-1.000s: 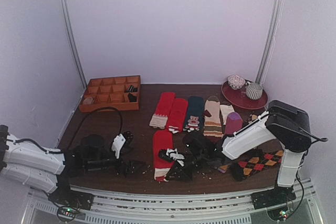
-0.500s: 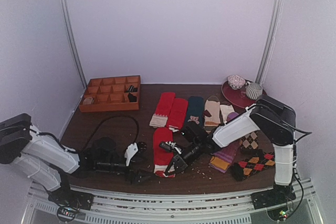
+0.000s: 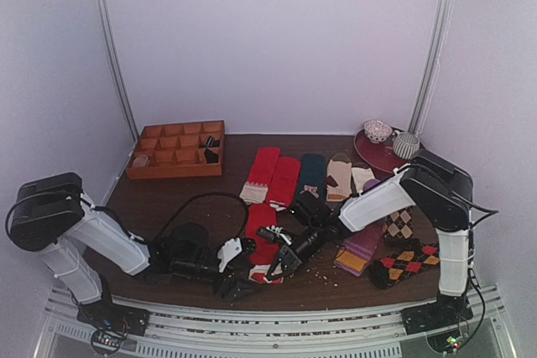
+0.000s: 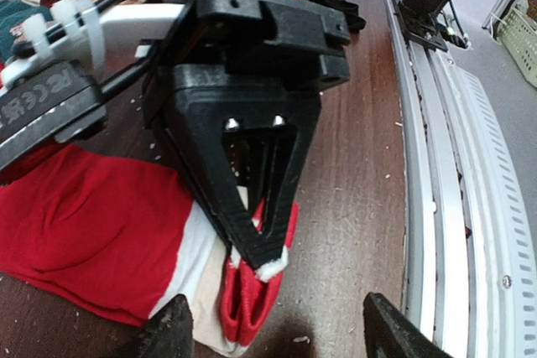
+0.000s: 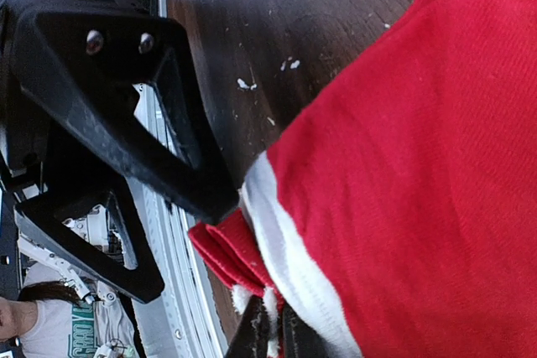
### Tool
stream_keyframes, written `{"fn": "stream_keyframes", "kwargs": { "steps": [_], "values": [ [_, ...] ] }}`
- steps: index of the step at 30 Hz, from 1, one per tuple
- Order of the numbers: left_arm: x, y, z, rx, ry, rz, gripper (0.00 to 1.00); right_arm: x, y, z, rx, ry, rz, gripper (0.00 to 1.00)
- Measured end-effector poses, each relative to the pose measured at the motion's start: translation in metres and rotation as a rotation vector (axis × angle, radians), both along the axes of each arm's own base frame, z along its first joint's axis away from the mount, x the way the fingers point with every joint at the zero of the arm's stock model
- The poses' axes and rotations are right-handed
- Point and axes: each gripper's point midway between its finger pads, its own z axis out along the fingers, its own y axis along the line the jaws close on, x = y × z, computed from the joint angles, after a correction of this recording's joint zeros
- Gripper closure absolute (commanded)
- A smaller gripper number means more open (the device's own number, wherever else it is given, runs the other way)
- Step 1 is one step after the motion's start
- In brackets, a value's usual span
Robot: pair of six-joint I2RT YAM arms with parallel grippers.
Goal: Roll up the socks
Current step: Roll a pair of socks at the center of the board.
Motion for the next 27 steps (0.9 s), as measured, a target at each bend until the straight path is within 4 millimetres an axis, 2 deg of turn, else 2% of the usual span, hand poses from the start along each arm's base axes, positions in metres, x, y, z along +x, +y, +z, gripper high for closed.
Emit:
{"fn": "stream_keyframes", "kwargs": {
  "steps": [2,6,13,16,17,18,19,20,21,24,27],
  "values": [
    [-0.004,-0.003,-0.001,0.005,-0.014,-0.015,0.4,0.0,0.0,0.0,0.0,-0.002,0.003,0.96],
    [-0.008,-0.01,-0.002,0.009,-0.042,-0.044,0.4,0.0,-0.001,0.0,0.0,-0.005,0.007,0.96],
    [0.0,-0.017,-0.019,0.055,-0.053,-0.03,0.46,0.0,-0.001,0.0,-0.003,-0.005,0.009,0.97],
    [0.003,-0.017,-0.02,0.059,-0.06,-0.017,0.53,0.0,-0.001,0.0,-0.003,-0.004,0.009,0.97],
    [0.003,-0.017,-0.02,0.061,-0.062,-0.014,0.59,0.0,-0.001,0.0,-0.003,-0.004,0.009,0.97],
    [0.004,-0.017,-0.02,0.062,-0.063,-0.008,0.71,0.0,-0.001,0.0,-0.003,-0.004,0.009,0.97],
    [0.005,-0.017,-0.02,0.063,-0.061,-0.003,0.88,0.0,-0.001,0.0,-0.003,-0.004,0.009,0.97],
    [0.006,-0.016,-0.021,0.065,-0.06,0.005,0.97,0.0,-0.001,0.0,-0.003,-0.004,0.009,0.97],
    [0.007,-0.016,-0.021,0.067,-0.058,0.013,0.99,0.0,-0.001,0.0,-0.002,-0.004,0.009,0.97],
    [0.009,-0.015,-0.024,0.073,-0.054,0.025,0.91,0.0,-0.001,0.0,-0.003,-0.003,0.009,0.97],
    [0.01,-0.015,-0.024,0.072,-0.043,0.043,0.92,0.0,-0.001,0.0,-0.003,-0.003,0.009,0.96]
  ]
}}
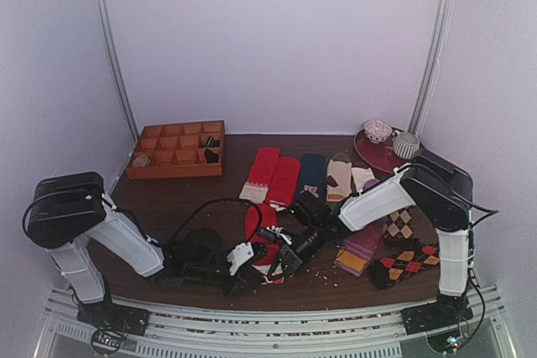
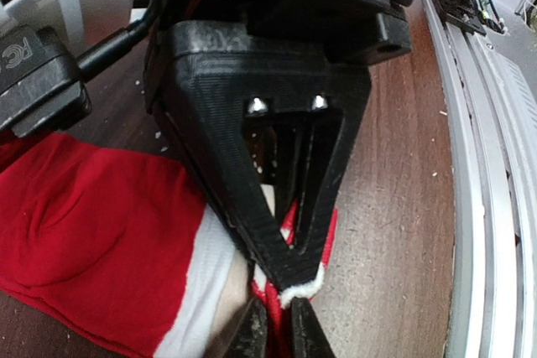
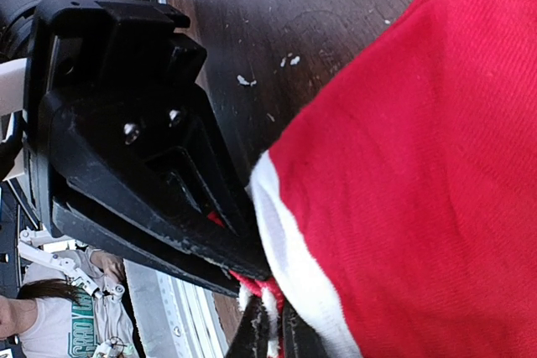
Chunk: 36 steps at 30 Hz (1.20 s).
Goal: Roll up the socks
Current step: Roll a pair of socks at the center of the board.
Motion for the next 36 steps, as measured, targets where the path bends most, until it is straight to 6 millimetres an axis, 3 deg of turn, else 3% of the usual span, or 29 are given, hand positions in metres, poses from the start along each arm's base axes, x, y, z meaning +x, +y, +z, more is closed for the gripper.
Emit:
{"fn": "stream_keyframes", "kwargs": {
  "steps": [3,9,14,17,22,28,32,36],
  "values": [
    [0.001,0.001,-0.001,-0.003,0.008,0.013,1.0,0.0,0.0,0.0,0.001,-0.002,0.001,0.96],
    [0.002,0.0,-0.002,-0.013,0.024,0.027,1.0,0.0,-0.001,0.0,0.002,0.001,0.004,0.93],
    [0.003,0.001,-0.003,-0.02,0.053,0.063,1.0,-0.001,-0.001,0.003,0.02,-0.006,0.021,0.71],
    [0.006,-0.001,-0.003,-0.013,0.089,0.093,1.0,-0.003,-0.002,0.01,0.05,-0.043,0.036,0.64],
    [0.009,-0.007,-0.005,0.002,0.188,0.154,1.0,-0.001,-0.018,0.032,0.086,-0.205,0.009,0.61],
    [0.008,0.006,-0.007,0.001,0.356,0.225,1.0,0.008,-0.033,0.071,0.219,-0.474,-0.07,0.56],
    [0.006,0.019,-0.007,-0.009,0.471,0.253,1.0,0.005,-0.04,0.073,0.251,-0.616,-0.083,0.55],
    [0.004,0.019,-0.007,-0.009,0.551,0.252,1.0,-0.009,-0.03,0.069,0.263,-0.748,-0.011,0.55]
  ]
}}
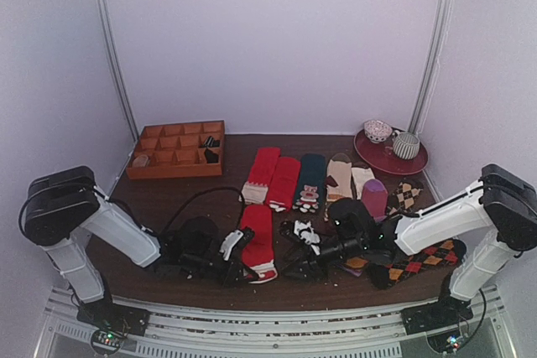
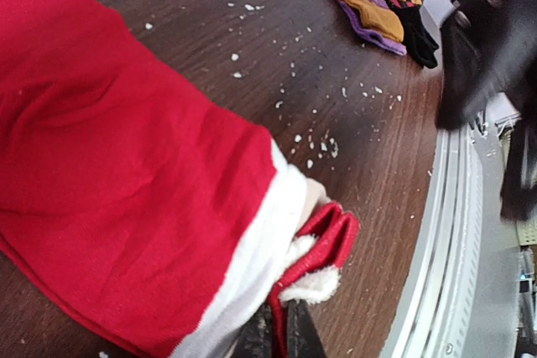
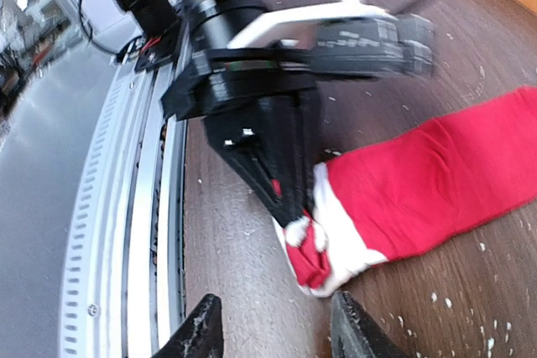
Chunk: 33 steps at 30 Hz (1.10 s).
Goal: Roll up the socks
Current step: Roll a pair of socks at the center of the board.
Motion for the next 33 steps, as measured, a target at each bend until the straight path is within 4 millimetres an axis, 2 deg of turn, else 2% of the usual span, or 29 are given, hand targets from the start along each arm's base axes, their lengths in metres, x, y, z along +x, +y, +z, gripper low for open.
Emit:
{"fn": "stream_keyframes", "kwargs": {
  "steps": [6,8,21,23,27,31,32,33],
  "values": [
    [-0.005,-0.007,-0.002,-0.01,0.07,-0.025,1.0,-0.03,0.018,-0.01,-0.043,-0.224,0.12,0.55],
    [-0.007,-0.008,-0.002,-0.013,0.082,-0.034,1.0,-0.032,0.02,-0.017,-0.069,-0.277,0.142,0.55],
    [-0.008,-0.008,-0.002,-0.013,0.085,-0.037,1.0,-0.007,0.029,-0.058,-0.23,-0.458,0.157,0.6],
    [-0.008,-0.008,-0.002,-0.013,0.085,-0.037,1.0,-0.005,0.028,-0.062,-0.245,-0.468,0.155,0.63],
    [-0.008,-0.008,-0.002,-0.013,0.085,-0.037,1.0,-0.002,0.029,-0.064,-0.256,-0.481,0.145,0.78],
    [-0.007,-0.008,-0.002,-0.012,0.085,-0.036,1.0,0.001,0.03,-0.064,-0.267,-0.467,0.128,0.85],
    [-0.007,-0.008,-0.002,-0.012,0.085,-0.036,0.98,0.001,0.03,-0.064,-0.269,-0.459,0.124,0.86],
    [-0.007,-0.008,-0.002,-0.012,0.085,-0.036,0.88,0.0,0.03,-0.064,-0.27,-0.447,0.12,0.87]
  ]
}}
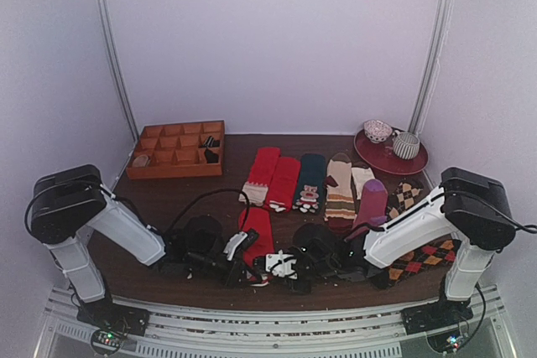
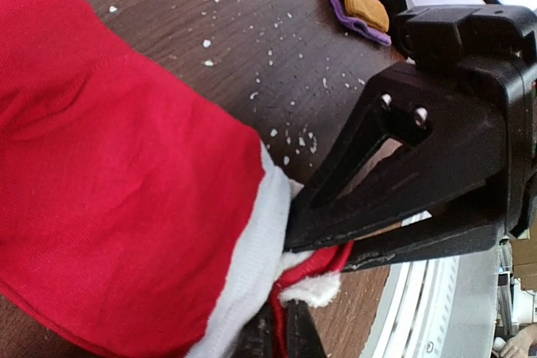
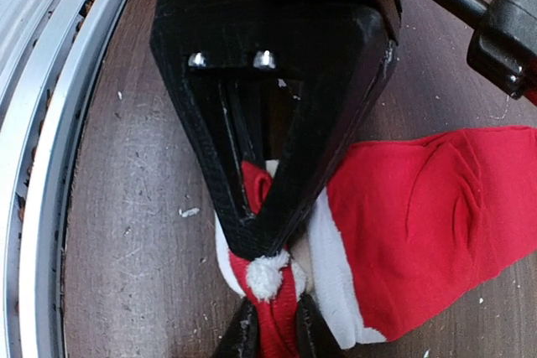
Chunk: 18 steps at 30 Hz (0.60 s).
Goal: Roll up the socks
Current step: Roll a pair of socks at the center of the board.
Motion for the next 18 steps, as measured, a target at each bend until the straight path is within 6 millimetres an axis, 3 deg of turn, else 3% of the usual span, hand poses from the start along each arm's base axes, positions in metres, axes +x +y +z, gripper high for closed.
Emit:
{"fn": "stream_keyframes", "kwargs": {
  "steps": [6,8,10,15,18],
  "values": [
    [-0.002,-0.003,0.01,-0.01,-0.036,-0.012,0.33,0.0,-0.002,-0.002,0.02,0.143,-0.047,0.88],
    [0.0,0.0,0.017,0.0,-0.073,0.005,0.23,0.001,-0.004,-0.002,0.041,0.228,-0.069,0.88],
    [0.006,0.012,0.024,0.033,-0.124,0.048,0.19,0.003,-0.006,-0.002,0.06,0.312,-0.09,0.88],
    [0.023,0.058,0.032,0.136,-0.273,0.175,0.2,0.008,-0.004,-0.004,0.06,0.526,-0.116,0.89],
    [0.024,0.063,0.051,0.117,-0.389,0.183,0.24,0.014,0.002,-0.003,0.041,0.643,-0.134,0.89]
  ]
}}
